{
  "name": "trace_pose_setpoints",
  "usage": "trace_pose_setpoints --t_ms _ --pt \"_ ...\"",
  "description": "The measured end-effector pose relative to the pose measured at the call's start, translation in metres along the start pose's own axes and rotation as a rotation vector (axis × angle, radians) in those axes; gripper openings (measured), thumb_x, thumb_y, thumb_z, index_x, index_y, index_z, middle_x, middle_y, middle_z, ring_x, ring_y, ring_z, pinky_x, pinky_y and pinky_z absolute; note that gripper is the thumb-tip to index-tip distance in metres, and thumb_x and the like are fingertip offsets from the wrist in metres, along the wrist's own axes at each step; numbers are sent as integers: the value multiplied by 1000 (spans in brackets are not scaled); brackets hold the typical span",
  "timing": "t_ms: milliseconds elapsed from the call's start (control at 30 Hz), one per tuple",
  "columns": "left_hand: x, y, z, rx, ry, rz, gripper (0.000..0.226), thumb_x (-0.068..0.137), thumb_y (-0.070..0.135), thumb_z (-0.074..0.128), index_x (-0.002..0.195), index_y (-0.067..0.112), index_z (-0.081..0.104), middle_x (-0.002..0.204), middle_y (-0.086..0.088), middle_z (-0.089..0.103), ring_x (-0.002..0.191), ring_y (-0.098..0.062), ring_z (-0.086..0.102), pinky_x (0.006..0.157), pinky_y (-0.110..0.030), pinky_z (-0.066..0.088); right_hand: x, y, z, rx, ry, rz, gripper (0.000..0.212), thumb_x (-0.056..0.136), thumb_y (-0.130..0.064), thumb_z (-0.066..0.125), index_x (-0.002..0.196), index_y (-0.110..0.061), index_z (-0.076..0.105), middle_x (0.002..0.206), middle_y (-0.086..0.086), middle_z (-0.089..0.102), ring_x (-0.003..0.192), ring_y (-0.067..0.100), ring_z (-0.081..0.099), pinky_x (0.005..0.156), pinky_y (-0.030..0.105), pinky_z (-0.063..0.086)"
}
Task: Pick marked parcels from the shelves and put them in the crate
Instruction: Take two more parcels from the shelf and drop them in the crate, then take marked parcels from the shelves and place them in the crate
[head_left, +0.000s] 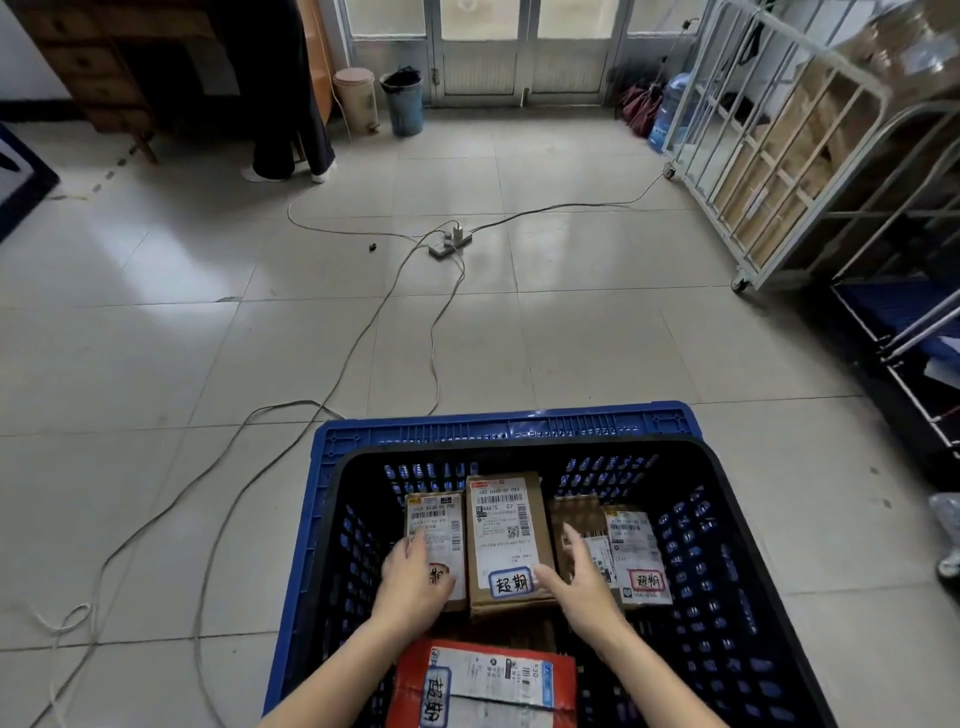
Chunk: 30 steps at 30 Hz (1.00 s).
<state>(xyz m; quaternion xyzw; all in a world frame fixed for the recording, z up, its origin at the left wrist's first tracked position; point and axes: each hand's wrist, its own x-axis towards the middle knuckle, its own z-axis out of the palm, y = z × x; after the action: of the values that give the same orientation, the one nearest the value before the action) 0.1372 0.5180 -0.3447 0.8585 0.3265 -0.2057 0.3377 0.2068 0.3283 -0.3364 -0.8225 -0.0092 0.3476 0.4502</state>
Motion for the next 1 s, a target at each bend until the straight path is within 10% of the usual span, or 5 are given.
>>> trace_pose_setpoints --t_ms 467,1000 --pt "-79 61 -35 665 110 642 61 92 33 45 146 17 23 147 -6 34 139 -25 25 119 -38 15 -112 -7 -37 -748 255 -114 65 92 -42 47 147 -25 17 153 3 22 140 21 23 114 35 23" --pt "-195 70 57 832 -180 1111 54 88 34 46 139 18 36 142 -2 42 135 -22 33 111 -30 25 -314 86 -18 -650 581 362 66 93 -43 44 146 -14 19 148 7 30 136 23 28 111 34 25"
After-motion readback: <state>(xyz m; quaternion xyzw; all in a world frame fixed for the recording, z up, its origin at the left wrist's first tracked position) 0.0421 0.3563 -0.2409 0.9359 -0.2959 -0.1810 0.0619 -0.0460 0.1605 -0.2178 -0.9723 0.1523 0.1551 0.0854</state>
